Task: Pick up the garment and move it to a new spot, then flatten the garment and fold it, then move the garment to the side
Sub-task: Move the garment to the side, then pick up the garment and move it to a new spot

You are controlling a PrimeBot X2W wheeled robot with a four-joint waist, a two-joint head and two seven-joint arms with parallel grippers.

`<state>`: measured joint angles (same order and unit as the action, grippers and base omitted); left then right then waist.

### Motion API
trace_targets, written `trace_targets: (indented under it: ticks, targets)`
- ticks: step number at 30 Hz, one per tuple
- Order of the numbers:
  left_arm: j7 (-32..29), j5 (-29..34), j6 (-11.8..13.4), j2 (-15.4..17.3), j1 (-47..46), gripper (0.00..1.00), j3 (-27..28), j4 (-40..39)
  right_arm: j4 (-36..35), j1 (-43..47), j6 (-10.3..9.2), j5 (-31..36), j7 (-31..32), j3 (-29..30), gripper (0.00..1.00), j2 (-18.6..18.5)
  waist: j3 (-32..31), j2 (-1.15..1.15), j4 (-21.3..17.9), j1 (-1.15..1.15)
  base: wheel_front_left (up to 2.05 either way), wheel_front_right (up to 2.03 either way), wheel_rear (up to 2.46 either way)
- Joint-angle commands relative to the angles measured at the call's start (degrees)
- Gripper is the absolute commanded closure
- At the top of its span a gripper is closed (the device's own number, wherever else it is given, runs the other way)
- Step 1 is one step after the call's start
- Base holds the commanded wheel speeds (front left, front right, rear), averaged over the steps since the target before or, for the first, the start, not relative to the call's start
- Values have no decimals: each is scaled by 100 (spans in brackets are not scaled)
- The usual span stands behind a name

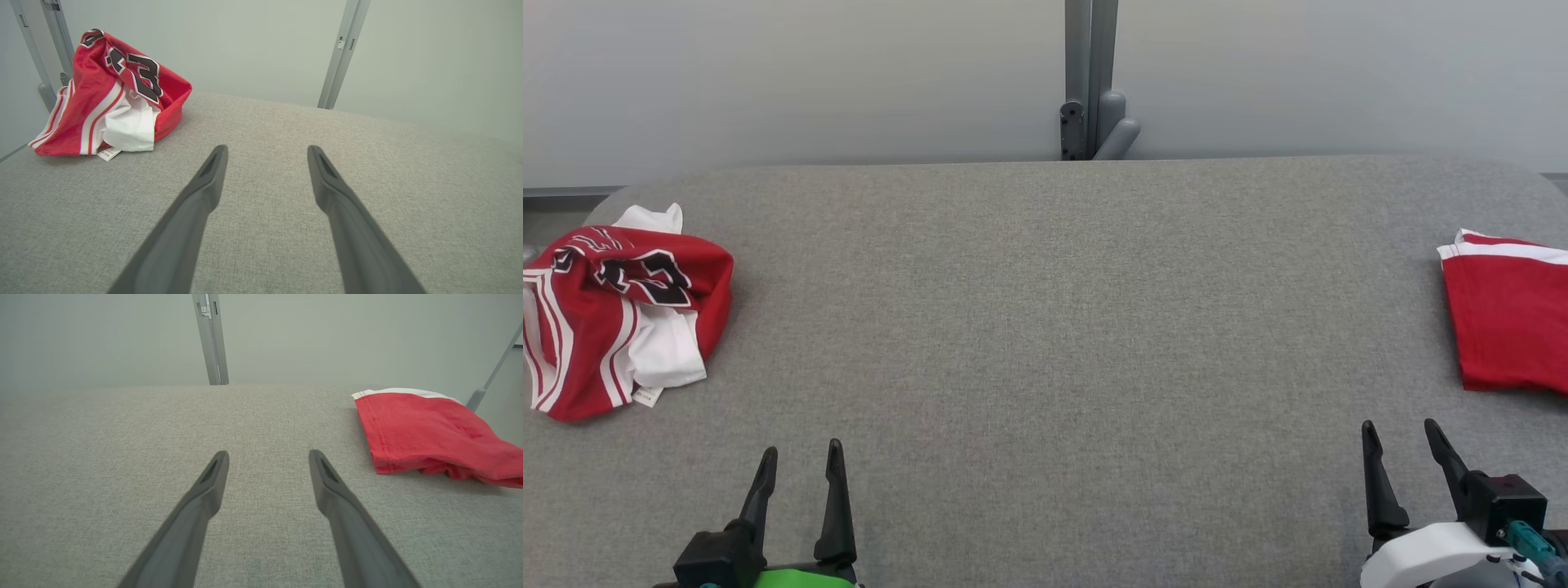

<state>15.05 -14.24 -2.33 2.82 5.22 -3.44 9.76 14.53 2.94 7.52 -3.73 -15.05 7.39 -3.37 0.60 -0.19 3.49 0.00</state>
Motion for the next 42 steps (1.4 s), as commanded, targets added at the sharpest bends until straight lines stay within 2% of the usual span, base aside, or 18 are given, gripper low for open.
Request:
trace_targets:
  ticks: [1,11,15,19,25,26,31,36,42]
  targets:
    - [17,2,16,15,39,0,9,4,0,20,-7,-34,-16,24,0,-1,-1,19,3,0,0,0,0]
    - [17,-51,49,15,30,0,-73,27,2,-9,-7,31,-17,-81,0,35,11,19,4,0,0,0,0]
    - [17,-12,45,15,24,0,-65,42,-37,28,-7,64,-17,-104,0,37,5,19,123,0,0,0,0]
    - [17,-62,59,15,-45,0,-94,53,-30,128,-7,55,-17,-159,0,40,-11,19,501,0,0,0,0]
    - [17,-31,77,16,63,0,-72,89,54,124,-7,-87,-17,-423,0,40,-71,19,1331,0,0,0,0]
    - [17,-20,77,14,152,0,-16,90,92,76,-7,-111,-17,-586,0,39,-94,19,1580,0,0,0,0]
    - [17,-59,87,14,321,0,138,72,194,-20,-7,-185,-17,-989,0,36,-153,19,1988,0,0,0,0]
    - [17,-95,83,14,394,0,196,37,226,-83,-7,-223,-17,-1200,0,34,-149,19,2079,0,0,0,0]
    - [17,-214,107,14,178,0,216,4,223,-99,-7,-131,-17,-1177,0,32,68,19,1941,0,0,0,0]
